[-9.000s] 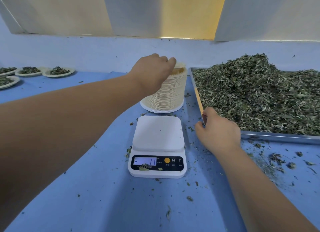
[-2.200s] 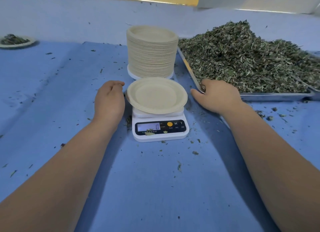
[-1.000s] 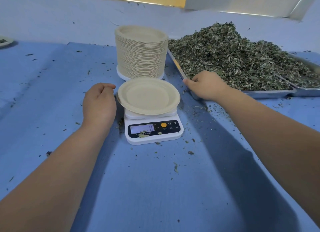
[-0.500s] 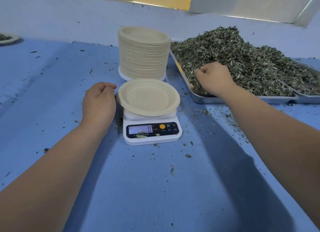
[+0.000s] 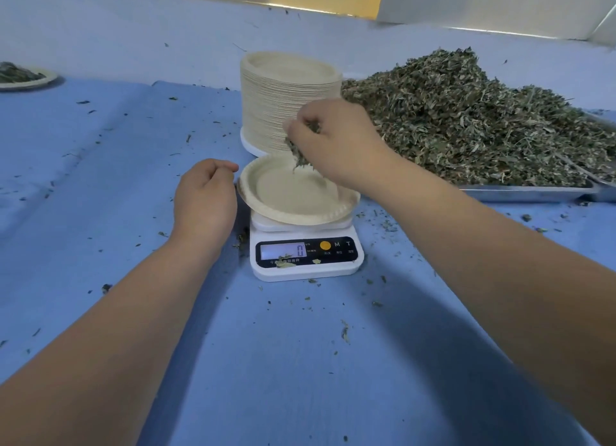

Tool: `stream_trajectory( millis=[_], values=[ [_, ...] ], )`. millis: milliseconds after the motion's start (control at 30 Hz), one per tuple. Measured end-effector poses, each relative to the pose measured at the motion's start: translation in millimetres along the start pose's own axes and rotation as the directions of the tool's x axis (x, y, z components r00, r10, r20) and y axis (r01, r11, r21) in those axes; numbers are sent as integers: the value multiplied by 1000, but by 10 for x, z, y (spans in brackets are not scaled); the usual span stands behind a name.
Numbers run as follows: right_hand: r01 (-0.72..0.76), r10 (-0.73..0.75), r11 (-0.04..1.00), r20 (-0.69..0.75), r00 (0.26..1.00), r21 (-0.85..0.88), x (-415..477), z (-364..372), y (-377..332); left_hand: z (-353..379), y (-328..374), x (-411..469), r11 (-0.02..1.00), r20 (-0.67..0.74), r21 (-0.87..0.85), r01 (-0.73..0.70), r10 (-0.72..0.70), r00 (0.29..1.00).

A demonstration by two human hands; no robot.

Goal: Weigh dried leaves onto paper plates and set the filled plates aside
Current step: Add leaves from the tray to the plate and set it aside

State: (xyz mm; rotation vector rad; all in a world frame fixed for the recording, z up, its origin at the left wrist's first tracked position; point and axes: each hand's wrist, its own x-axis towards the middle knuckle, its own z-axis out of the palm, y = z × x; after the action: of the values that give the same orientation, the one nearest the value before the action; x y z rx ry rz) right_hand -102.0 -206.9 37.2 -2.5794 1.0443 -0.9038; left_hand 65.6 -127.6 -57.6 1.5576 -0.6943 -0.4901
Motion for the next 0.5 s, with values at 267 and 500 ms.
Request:
stream_trajectory(
  millis=[267, 500],
  values=[
    [46, -39, 998, 143, 989, -45, -96, 155, -64, -22, 33, -23, 1000, 0, -12, -14, 14, 1000],
    [-99, 97, 995, -91, 991, -19, -116, 19, 557, -21, 69, -53, 999, 16, -46, -15, 16, 1000]
  ],
)
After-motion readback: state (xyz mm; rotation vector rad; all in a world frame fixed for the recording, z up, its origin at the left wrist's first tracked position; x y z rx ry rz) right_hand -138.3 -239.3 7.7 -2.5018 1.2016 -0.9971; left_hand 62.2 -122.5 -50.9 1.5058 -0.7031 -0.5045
